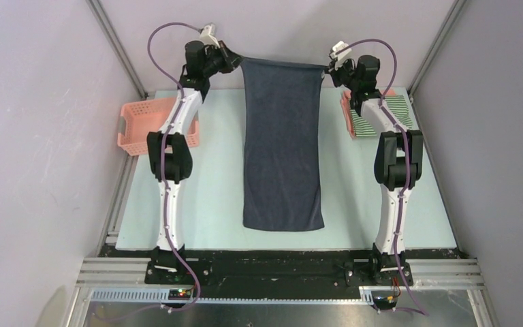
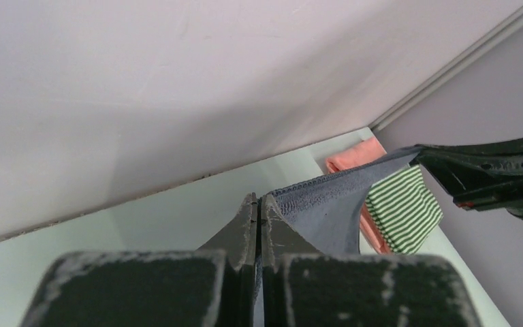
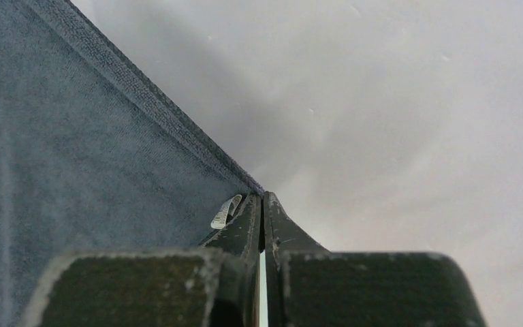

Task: Fold and stack the mixed laundry pile
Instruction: Fold the skirt at the center of the board.

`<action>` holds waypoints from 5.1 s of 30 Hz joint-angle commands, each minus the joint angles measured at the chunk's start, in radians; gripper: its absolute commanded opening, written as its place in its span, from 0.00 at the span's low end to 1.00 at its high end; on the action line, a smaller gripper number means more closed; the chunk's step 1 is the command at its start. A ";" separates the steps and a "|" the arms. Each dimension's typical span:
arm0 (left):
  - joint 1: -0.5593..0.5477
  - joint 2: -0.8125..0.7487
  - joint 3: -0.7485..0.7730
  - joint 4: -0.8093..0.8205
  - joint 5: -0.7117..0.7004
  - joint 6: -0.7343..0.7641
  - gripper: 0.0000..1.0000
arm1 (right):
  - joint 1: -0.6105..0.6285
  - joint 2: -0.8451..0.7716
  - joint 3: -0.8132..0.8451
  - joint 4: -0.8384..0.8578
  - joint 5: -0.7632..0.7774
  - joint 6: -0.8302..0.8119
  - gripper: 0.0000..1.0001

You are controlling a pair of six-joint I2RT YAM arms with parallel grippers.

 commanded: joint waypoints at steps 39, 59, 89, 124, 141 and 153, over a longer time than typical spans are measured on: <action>-0.022 -0.857 -1.482 0.096 0.109 -0.177 0.00 | 0.265 -0.903 -0.970 -0.483 0.440 0.107 0.00; -0.081 -1.046 -1.617 -0.053 0.062 -0.174 0.00 | 0.375 -0.986 -0.974 -0.807 0.524 0.457 0.00; -0.282 -1.271 -1.772 -0.171 -0.143 -0.194 0.00 | 0.521 -1.054 -1.036 -1.007 0.536 0.821 0.00; -0.330 -1.424 -1.883 -0.194 -0.143 -0.252 0.00 | 0.574 -1.128 -1.081 -1.073 0.636 0.939 0.00; -0.387 -1.336 -2.031 -0.093 -0.125 -0.242 0.14 | 0.625 -1.052 -1.186 -1.018 0.607 1.057 0.06; -0.400 -1.457 -1.912 -0.244 -0.176 -0.185 0.40 | 0.645 -1.127 -1.116 -1.062 0.568 1.078 0.24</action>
